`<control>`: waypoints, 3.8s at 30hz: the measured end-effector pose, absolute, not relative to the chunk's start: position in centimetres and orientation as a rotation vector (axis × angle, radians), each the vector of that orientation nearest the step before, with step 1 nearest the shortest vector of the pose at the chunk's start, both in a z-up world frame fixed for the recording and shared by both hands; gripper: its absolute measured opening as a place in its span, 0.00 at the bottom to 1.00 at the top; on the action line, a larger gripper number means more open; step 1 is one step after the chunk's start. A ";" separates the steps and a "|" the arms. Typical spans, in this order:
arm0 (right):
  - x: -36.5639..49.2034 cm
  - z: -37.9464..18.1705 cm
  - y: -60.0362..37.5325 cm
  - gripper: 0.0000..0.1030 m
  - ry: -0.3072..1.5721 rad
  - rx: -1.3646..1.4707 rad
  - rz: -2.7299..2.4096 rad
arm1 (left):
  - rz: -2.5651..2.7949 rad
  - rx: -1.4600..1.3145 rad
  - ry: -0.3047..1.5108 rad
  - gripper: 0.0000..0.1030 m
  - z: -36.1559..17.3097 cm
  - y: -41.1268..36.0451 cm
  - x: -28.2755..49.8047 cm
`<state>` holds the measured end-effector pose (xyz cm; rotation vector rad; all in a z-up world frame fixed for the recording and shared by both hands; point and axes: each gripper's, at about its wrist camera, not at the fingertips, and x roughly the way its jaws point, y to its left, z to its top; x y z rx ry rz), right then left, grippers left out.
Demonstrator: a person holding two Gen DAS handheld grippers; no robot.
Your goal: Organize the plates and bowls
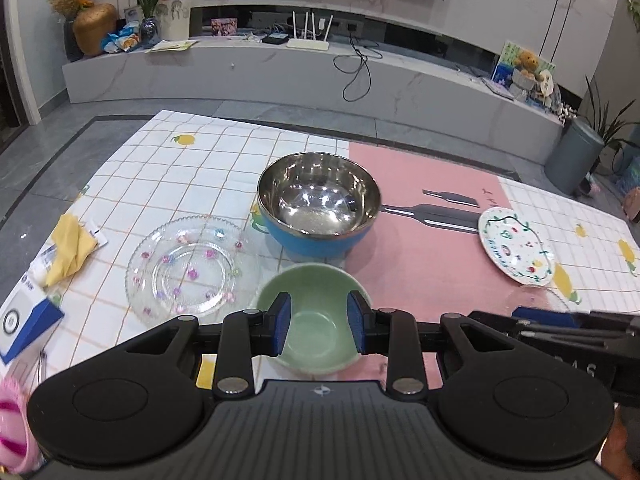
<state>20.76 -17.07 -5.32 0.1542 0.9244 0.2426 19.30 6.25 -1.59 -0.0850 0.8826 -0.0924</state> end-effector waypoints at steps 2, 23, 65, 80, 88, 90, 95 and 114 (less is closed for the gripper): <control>22.3 -5.5 -16.7 0.50 0.933 0.140 0.247 | -0.103 -0.077 0.890 0.35 -1.7 6.6 20.4; 35.5 -9.5 -11.8 0.50 0.988 0.177 0.223 | -0.063 -0.215 0.894 0.35 -5.6 10.5 31.4; 19.0 -0.2 -18.6 0.12 0.898 0.362 0.272 | -0.047 -0.289 0.789 0.08 4.3 7.0 15.7; 8.4 -2.5 -21.7 0.12 0.954 0.428 0.244 | -0.038 -0.412 0.904 0.09 0.2 6.8 7.0; 7.5 -5.0 -22.4 0.12 1.006 0.437 0.217 | -0.029 -0.423 0.977 0.09 -2.2 6.3 6.0; 7.4 -5.3 -22.5 0.12 1.011 0.434 0.211 | -0.029 -0.422 0.985 0.09 -2.6 6.2 6.0; 7.6 -6.0 -22.4 0.12 1.026 0.421 0.204 | -0.020 -0.404 1.000 0.09 -3.1 5.7 6.0; 8.5 -7.4 -22.0 0.11 1.064 0.416 0.186 | -0.007 -0.390 1.039 0.12 -4.0 5.4 6.8</control>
